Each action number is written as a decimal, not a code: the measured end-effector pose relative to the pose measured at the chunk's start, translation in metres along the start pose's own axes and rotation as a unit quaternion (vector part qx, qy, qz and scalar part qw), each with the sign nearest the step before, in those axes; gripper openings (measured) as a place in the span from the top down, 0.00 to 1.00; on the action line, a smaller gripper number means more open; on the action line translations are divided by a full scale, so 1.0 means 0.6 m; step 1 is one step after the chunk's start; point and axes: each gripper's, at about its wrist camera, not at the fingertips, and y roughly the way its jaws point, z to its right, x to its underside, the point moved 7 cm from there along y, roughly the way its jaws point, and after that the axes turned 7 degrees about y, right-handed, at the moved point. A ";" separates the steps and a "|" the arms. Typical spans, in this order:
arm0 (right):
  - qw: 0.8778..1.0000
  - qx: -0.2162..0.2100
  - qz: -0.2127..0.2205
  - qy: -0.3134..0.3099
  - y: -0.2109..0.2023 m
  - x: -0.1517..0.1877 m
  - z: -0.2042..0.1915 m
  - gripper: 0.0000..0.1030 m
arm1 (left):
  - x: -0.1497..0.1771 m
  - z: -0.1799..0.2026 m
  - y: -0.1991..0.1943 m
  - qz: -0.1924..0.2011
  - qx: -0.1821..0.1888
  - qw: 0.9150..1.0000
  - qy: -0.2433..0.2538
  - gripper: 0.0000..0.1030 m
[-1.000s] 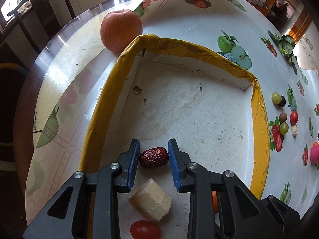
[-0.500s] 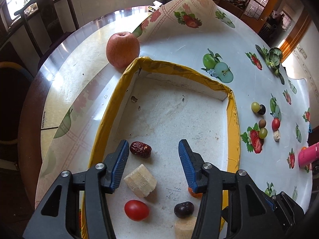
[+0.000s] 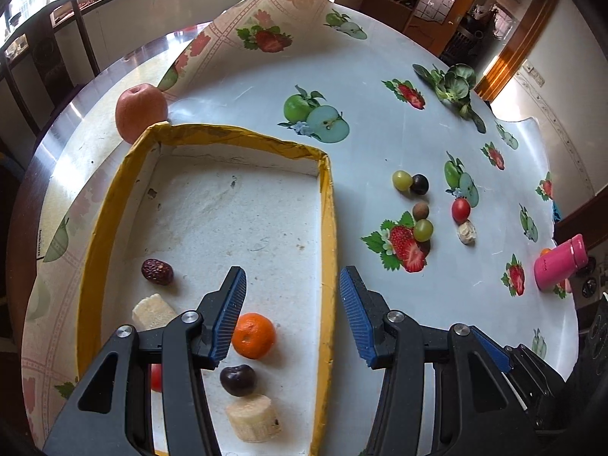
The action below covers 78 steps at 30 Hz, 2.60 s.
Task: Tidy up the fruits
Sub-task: 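Move both grippers out of the tray toward the remaining fruits, then grasp the green grape with the left gripper while the right gripper grasps the beige round slice, then carry the green grape in the left gripper while the right gripper carries the slice to the tray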
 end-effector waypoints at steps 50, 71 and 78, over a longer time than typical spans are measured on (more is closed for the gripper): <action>0.994 0.081 0.032 0.068 0.078 -0.136 0.278 0.71 | -0.055 0.221 0.177 -0.044 0.038 0.994 0.091 0.79; 0.995 0.023 0.066 0.072 -0.034 -0.074 0.148 0.71 | -0.007 0.130 0.039 -0.006 -0.003 0.998 0.069 0.79; 0.997 0.008 0.060 0.049 -0.029 -0.066 0.085 0.71 | -0.005 0.077 0.010 0.006 -0.012 0.999 0.050 0.79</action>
